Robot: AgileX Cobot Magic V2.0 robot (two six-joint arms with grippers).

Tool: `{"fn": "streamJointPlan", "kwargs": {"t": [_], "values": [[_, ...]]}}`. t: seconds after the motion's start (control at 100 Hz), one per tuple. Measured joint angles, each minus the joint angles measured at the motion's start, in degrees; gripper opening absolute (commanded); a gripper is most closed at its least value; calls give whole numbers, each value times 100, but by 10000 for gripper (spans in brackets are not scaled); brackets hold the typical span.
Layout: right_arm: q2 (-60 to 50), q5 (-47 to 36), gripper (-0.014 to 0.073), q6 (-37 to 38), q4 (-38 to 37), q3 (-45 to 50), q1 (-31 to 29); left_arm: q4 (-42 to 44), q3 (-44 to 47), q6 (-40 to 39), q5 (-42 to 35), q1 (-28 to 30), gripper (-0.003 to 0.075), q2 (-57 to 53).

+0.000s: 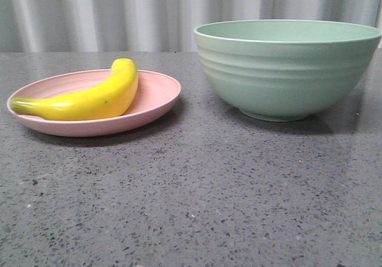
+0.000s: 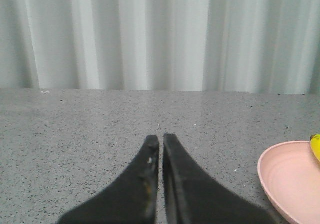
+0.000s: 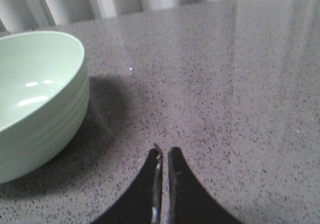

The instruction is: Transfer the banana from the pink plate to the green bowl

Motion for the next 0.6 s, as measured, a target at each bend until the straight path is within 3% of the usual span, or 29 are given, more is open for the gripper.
{"fn": "streamJointPlan", "kwargs": {"t": [0.25,0.3,0.46,0.6], "values": [[188,272,-62,0,0,-143,0,9,-23,0,-315,0,8,118],[188,285,-62,0,0,-143,0,9,-23,0,-338,0,57,118],[188,285,-62,0,0,-143,0,9,-23,0,-438,0,314,118],[188,285,-62,0,0,-143,0,9,-23,0,-493,0,391,126]]}}
